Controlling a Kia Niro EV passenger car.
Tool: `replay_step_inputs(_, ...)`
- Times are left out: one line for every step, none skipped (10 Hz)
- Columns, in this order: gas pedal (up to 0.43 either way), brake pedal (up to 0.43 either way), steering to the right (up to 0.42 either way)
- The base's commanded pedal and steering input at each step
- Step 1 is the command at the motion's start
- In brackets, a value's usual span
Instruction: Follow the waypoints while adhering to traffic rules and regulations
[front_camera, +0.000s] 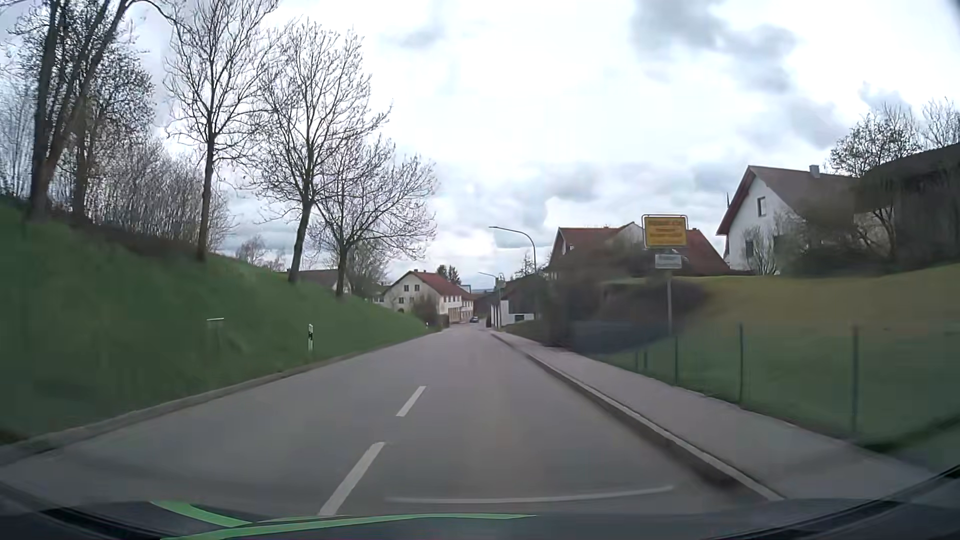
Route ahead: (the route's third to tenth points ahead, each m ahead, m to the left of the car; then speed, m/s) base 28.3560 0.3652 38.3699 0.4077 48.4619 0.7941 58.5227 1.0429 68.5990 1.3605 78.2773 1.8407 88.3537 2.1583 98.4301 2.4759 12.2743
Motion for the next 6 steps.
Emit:
replay_step_inputs(0.000,0.000,0.001)
replay_step_inputs(0.000,0.000,0.000)
replay_step_inputs(0.000,0.000,0.000)
replay_step_inputs(0.000,0.000,0.000)
replay_step_inputs(0.000,0.000,0.000)
replay_step_inputs(0.000,0.000,0.000)
